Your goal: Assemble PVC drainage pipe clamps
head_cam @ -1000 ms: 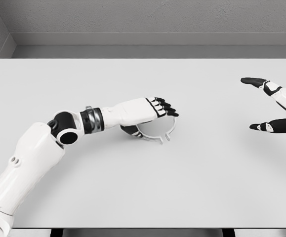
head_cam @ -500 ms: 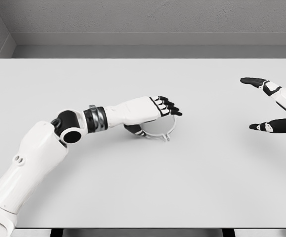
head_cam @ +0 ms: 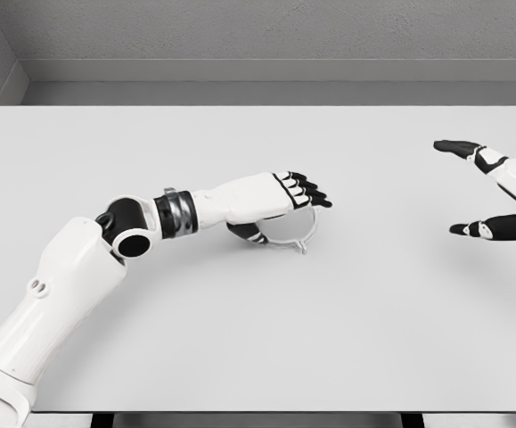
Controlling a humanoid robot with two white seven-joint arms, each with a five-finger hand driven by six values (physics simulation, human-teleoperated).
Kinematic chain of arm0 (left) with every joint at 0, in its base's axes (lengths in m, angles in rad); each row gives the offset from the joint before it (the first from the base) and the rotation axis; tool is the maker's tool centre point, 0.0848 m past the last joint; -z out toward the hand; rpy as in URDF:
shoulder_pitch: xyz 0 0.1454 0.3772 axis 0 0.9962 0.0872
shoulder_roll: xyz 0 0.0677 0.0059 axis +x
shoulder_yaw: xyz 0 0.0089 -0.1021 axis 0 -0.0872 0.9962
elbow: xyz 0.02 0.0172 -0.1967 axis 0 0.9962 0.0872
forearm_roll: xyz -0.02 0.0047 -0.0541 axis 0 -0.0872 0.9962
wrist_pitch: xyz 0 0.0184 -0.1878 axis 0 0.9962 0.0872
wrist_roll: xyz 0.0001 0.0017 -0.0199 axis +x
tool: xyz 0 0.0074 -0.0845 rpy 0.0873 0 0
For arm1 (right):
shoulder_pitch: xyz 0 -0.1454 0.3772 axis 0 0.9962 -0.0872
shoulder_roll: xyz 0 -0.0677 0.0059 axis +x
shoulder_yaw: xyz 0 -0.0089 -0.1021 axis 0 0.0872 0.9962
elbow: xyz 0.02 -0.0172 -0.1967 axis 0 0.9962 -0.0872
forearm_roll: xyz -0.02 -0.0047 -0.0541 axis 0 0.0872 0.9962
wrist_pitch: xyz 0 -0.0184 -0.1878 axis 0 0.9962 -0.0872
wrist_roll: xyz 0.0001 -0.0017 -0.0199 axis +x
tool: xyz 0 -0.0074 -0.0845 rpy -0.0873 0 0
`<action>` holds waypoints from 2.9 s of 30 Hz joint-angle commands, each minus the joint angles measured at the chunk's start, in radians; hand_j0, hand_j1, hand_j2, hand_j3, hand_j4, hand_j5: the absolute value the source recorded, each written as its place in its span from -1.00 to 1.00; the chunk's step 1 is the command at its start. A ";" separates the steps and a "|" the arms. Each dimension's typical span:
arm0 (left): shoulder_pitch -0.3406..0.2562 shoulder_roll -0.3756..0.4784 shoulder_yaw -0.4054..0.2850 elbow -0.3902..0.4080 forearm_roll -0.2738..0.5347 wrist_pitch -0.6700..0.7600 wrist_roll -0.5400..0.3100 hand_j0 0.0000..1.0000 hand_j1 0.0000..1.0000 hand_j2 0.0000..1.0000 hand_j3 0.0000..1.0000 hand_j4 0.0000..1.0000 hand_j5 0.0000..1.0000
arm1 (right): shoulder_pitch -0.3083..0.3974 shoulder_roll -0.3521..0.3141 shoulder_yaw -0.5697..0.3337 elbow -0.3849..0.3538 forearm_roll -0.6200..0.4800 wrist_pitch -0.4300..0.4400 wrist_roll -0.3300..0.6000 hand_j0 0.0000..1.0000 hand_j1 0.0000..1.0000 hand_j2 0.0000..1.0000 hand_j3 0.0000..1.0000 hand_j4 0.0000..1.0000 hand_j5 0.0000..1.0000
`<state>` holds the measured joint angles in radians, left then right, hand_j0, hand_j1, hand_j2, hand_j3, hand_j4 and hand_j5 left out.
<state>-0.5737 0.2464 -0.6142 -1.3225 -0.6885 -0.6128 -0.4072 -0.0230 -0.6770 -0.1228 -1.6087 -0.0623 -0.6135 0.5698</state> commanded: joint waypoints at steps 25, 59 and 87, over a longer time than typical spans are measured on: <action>-0.124 0.024 0.067 0.252 0.037 0.002 0.002 1.00 1.00 1.00 1.00 1.00 1.00 | 0.000 -0.001 0.000 -0.003 -0.008 0.003 -0.001 1.00 1.00 1.00 1.00 1.00 1.00; -0.121 -0.027 0.024 0.259 0.034 0.002 0.001 1.00 1.00 1.00 1.00 1.00 1.00 | 0.000 -0.001 0.000 0.003 -0.010 0.003 -0.001 1.00 1.00 1.00 1.00 1.00 1.00; -0.149 0.014 0.042 0.316 0.050 0.002 0.007 1.00 1.00 1.00 1.00 1.00 1.00 | 0.000 -0.001 0.000 0.000 -0.010 0.003 -0.001 1.00 1.00 1.00 1.00 1.00 1.00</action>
<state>-0.7240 0.2425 -0.5779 -1.0188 -0.6494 -0.6128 -0.4032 -0.0230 -0.6770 -0.1227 -1.6070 -0.0630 -0.6135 0.5696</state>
